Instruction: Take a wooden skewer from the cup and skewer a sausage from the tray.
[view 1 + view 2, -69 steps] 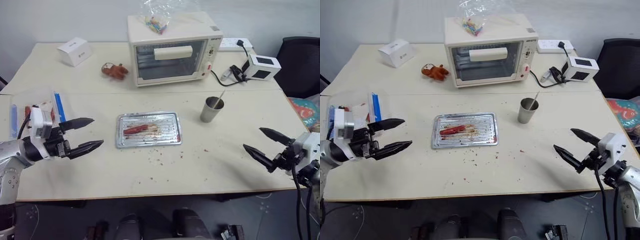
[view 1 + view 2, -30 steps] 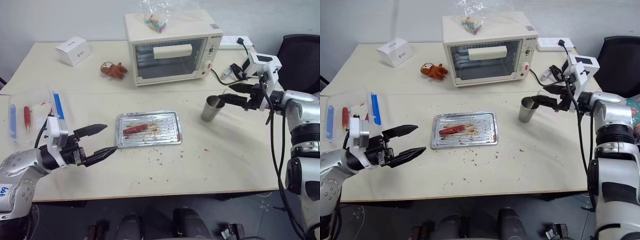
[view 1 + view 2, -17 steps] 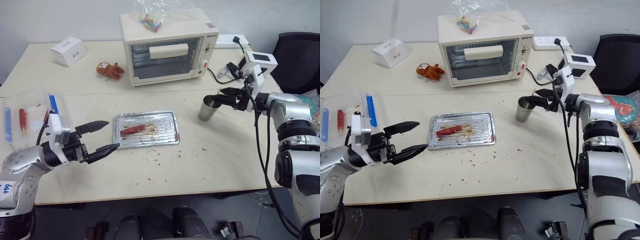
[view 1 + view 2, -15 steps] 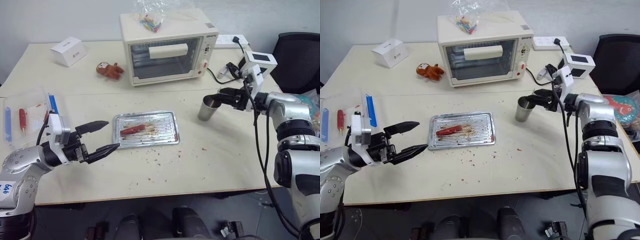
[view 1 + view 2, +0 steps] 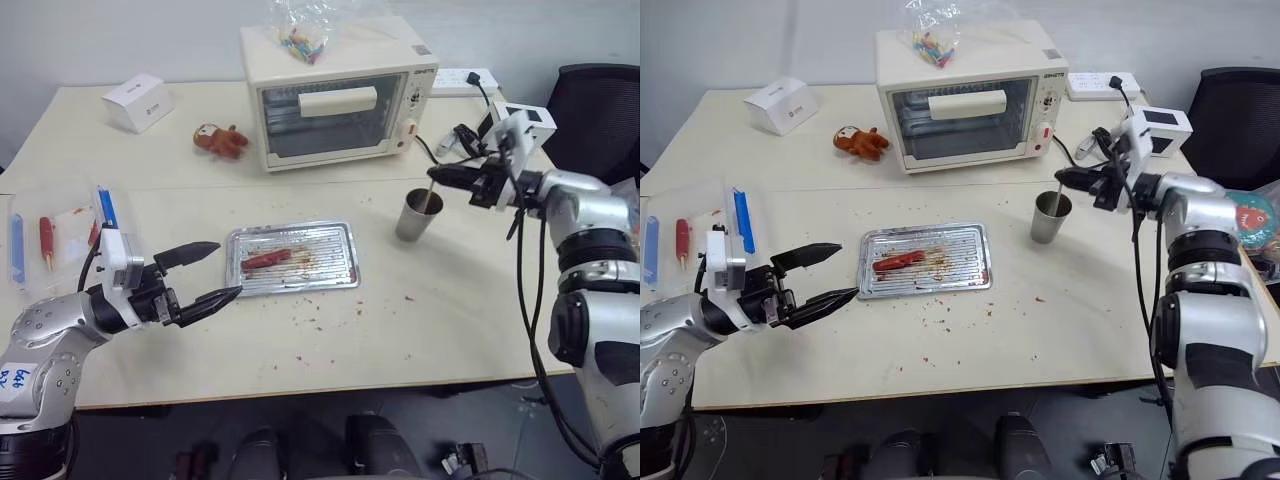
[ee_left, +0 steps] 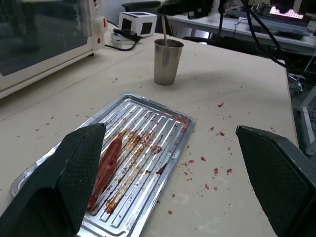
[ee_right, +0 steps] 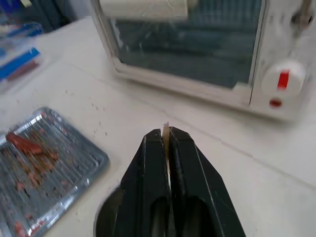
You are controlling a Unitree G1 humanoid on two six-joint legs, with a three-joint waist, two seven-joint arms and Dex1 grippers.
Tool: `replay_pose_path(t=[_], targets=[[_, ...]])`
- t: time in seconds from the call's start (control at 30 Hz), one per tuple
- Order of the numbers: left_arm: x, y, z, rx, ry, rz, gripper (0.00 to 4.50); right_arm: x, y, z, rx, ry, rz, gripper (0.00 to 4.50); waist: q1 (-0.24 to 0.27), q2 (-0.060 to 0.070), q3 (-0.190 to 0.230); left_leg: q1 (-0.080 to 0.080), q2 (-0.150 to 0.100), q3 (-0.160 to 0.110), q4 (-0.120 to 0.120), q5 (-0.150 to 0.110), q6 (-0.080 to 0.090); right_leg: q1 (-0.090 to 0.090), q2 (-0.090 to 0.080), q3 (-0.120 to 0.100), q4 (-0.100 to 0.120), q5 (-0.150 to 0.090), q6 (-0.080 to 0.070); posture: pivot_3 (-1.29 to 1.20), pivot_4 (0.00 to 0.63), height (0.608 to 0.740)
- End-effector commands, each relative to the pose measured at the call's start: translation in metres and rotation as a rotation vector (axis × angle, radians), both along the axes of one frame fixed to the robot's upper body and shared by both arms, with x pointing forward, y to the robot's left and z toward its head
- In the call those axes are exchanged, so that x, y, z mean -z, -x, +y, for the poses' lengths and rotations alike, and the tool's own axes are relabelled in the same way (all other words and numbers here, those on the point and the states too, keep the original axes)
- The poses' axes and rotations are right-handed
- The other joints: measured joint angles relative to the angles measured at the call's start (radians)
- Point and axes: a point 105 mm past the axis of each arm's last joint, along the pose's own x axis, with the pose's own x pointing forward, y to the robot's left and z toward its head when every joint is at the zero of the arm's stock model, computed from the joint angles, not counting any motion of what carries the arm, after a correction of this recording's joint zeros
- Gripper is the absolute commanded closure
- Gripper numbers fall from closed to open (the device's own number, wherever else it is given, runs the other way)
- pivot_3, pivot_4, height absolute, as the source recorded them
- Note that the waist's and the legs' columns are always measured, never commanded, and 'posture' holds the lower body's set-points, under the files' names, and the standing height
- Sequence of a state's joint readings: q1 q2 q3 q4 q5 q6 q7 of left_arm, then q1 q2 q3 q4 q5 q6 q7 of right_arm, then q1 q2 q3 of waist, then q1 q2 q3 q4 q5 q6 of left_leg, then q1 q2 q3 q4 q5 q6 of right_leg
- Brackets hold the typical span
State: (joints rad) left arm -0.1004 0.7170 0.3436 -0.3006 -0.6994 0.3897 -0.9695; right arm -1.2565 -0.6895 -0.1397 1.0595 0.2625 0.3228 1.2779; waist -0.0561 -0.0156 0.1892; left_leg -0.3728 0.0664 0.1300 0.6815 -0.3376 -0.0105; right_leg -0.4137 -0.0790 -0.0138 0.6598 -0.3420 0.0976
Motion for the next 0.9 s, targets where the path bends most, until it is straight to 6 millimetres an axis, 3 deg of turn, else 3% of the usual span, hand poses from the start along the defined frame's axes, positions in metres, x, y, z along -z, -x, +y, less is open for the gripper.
replay_pose_path(t=[0.03,0.17,0.3,0.4,0.63,0.9], targets=[[-0.01,0.002,-0.012,0.044,0.016,-0.05,0.0,-0.059,0.021,-0.003,-0.091,-0.078,-0.142,4.48,0.0,0.0,0.0,0.0,0.0,0.0,0.0,0.0,0.0,0.0,0.0,0.0,0.0,0.0,0.0,0.0,0.15,0.74],[-0.017,-0.006,-0.024,0.033,0.087,-0.115,0.0,-0.094,0.036,0.012,-0.209,-0.24,-0.181,4.48,0.001,0.0,0.0,0.0,0.0,0.0,0.0,0.0,0.0,0.0,0.0,0.0,0.0,0.0,0.0,0.0,0.15,0.74],[-0.028,-0.018,-0.041,0.004,0.184,-0.217,0.0,-0.1,0.048,0.045,-0.373,-0.47,-0.105,4.48,0.0,0.0,0.0,0.0,0.001,0.0,0.001,0.0,0.0,0.0,0.0,0.0,0.001,0.0,0.0,0.0,0.15,0.74],[-0.036,-0.027,-0.06,-0.02,0.256,-0.317,0.0,-0.09,0.058,0.077,-0.481,-0.657,-0.017,4.48,0.001,0.0,0.0,0.0,0.002,-0.001,0.001,0.0,0.0,0.0,0.0,-0.001,0.003,0.0,0.0,0.0,0.15,0.74],[-0.053,-0.036,-0.093,-0.036,0.336,-0.427,0.0,-0.046,0.075,0.13,-0.556,-0.77,0.181,4.48,0.01,0.0,0.0,-0.005,-0.001,-0.004,0.002,0.001,0.001,-0.001,0.0,-0.004,0.002,0.001,0.002,0.0,0.15,0.74],[-0.059,-0.035,-0.098,-0.067,0.367,-0.464,0.0,-0.028,0.088,0.149,-0.573,-0.798,0.258,4.48,0.011,0.0,0.0,-0.005,-0.002,-0.004,0.003,0.001,0.001,-0.001,0.001,-0.004,0.002,0.002,0.003,0.0,0.15,0.74]])
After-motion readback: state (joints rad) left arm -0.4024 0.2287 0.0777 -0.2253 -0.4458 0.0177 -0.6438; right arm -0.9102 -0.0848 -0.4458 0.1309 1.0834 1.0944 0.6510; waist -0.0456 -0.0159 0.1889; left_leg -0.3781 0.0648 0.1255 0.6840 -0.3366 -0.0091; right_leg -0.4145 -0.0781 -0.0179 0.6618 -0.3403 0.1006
